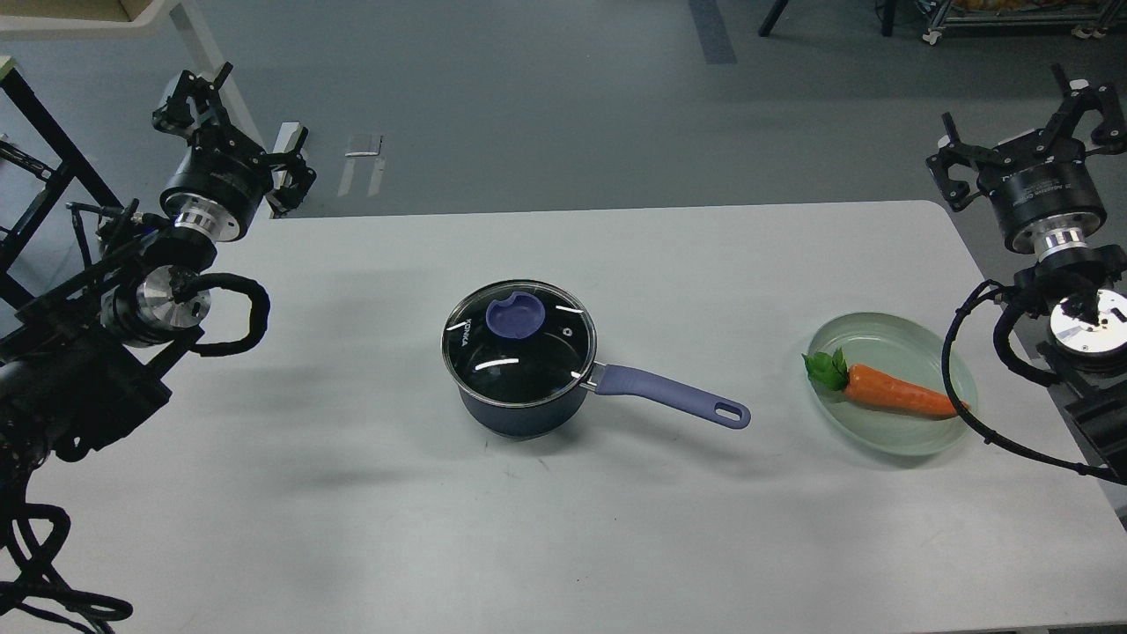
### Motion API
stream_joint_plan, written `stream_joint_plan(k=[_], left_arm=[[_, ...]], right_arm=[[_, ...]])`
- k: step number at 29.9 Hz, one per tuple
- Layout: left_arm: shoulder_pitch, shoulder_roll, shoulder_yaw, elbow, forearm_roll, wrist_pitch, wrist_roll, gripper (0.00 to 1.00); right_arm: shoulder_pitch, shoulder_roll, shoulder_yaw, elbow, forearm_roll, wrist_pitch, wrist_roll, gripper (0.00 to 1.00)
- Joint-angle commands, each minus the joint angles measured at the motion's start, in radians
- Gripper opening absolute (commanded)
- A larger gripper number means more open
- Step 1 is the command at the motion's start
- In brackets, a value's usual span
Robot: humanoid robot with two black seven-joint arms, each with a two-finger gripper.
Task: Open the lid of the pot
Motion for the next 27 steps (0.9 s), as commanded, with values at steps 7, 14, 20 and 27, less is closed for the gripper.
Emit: stream_joint_plan(k=[7, 14, 20, 27], left_arm=[[0.0, 0.011, 0.063, 0.002, 0.009, 0.01, 0.001, 0.99], [0.004, 0.106, 0.066, -0.082, 0.009, -0.022, 0.001, 0.99], [0.006, 0.132, 0.066, -0.106, 0.009, -0.02, 0.025, 0.99], [0.006, 0.155, 0.088, -0.106, 0.024, -0.01, 0.035, 0.99]], right_arm=[[0.0, -0.014, -0.007, 0.015, -0.005, -0.005, 0.002, 1.0], [0.026, -0.146, -0.076, 0.125, -0.09, -0.053, 0.005, 1.0], [0.043, -0.276, -0.082, 0.326, -0.429, -0.154, 0.008, 1.0], [0.087, -0.362, -0.154, 0.443, -0.624, -0.157, 0.014, 1.0]])
